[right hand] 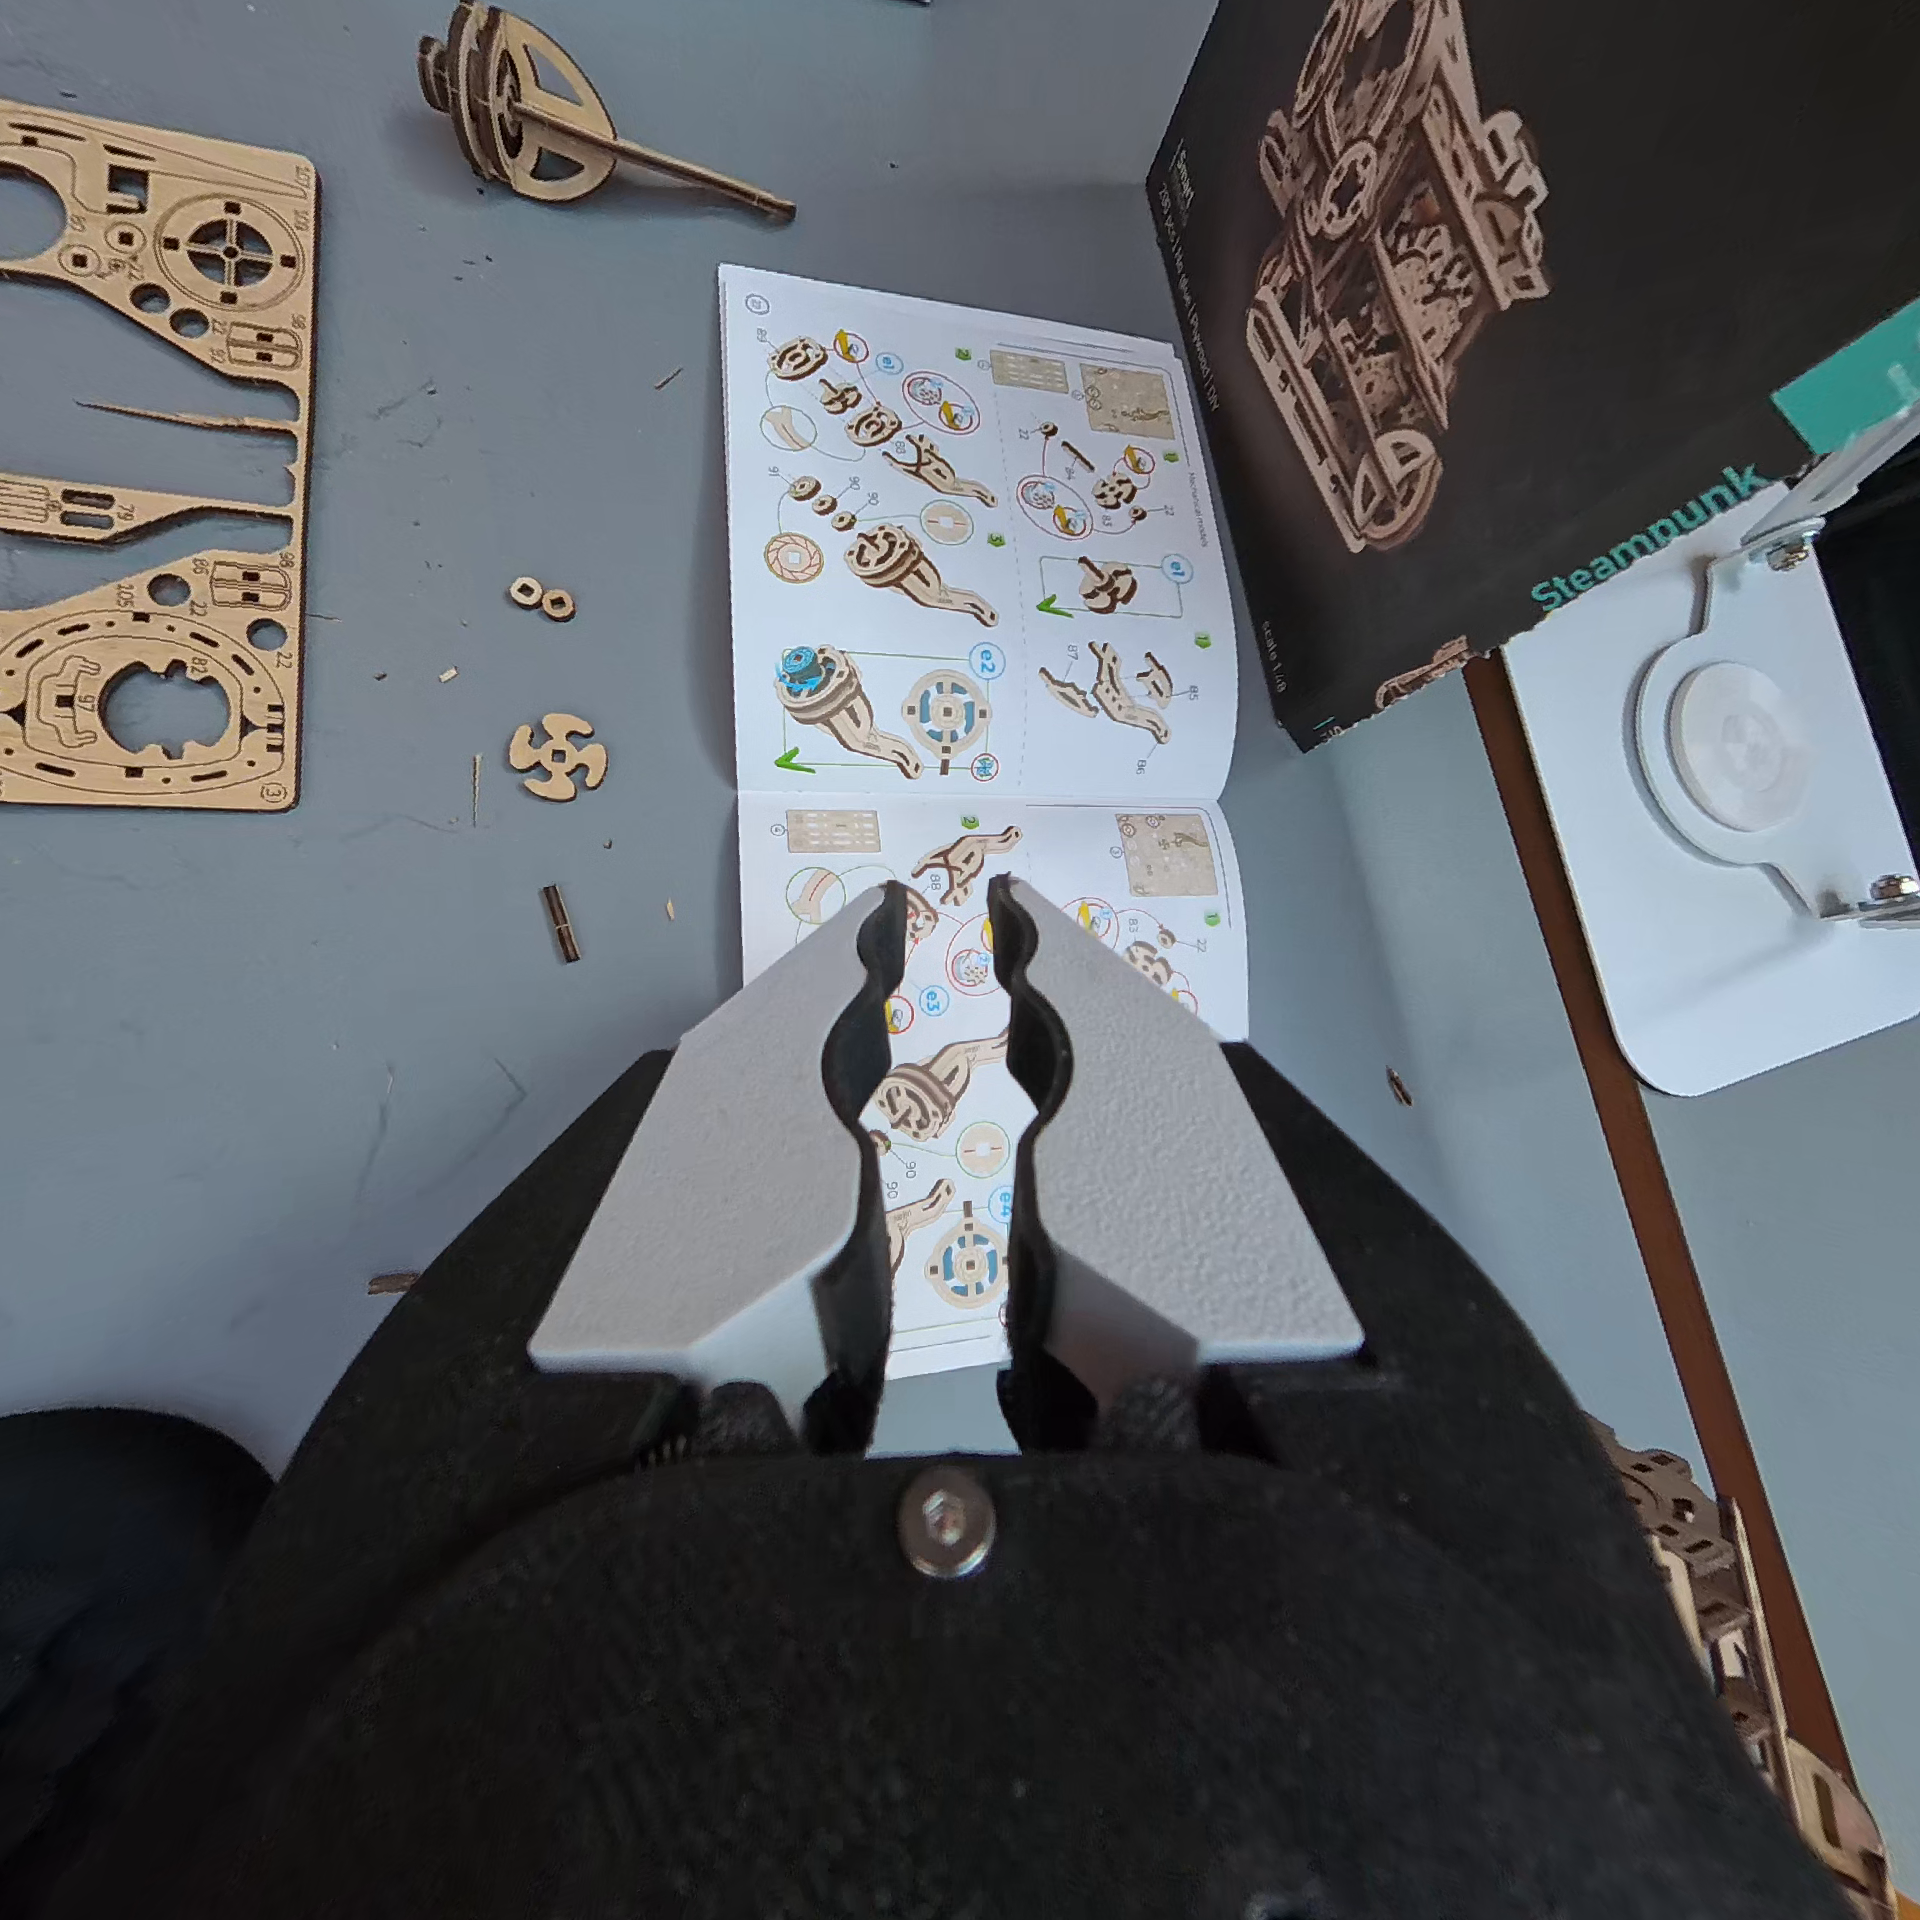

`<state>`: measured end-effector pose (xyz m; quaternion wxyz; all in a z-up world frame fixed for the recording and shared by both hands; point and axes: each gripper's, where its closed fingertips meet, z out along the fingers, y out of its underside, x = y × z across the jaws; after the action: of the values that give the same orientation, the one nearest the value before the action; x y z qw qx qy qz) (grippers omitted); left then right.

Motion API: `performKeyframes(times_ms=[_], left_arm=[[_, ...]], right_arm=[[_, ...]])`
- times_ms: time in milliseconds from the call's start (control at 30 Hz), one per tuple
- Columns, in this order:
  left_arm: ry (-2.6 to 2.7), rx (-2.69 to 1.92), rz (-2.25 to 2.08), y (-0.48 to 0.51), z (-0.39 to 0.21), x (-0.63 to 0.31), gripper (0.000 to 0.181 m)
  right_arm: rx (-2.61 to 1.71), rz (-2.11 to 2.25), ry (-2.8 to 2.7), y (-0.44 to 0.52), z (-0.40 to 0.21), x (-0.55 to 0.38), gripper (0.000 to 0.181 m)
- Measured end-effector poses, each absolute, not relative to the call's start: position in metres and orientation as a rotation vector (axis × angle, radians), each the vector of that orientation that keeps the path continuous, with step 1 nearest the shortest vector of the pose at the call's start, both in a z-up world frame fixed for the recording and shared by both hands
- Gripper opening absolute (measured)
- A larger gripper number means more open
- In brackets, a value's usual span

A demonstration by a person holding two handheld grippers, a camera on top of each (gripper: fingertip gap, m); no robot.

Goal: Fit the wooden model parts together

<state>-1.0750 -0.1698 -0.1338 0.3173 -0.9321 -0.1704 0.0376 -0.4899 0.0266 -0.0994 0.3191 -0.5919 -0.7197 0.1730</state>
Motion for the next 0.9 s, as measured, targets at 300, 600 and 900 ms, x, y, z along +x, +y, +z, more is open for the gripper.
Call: performKeyframes(times_ms=[300, 600, 900], left_arm=[[0.038, -1.264, 0.403, -0.204, 0.121, -0.894, 0.004], [0.396, -1.615, -0.456, -0.139, 0.075, -0.660, 0.027], [0.549, -1.701, -0.892, -0.053, 0.035, -0.564, 0.014]], right_arm=[[-1.483, 0.522, -1.901, 0.006, -0.082, -0.496, 0.016], [-1.535, 0.603, -1.972, -0.033, -0.136, -0.475, 0.016], [-1.499, 0.716, -1.961, -0.046, -0.147, -0.483, 0.014]])
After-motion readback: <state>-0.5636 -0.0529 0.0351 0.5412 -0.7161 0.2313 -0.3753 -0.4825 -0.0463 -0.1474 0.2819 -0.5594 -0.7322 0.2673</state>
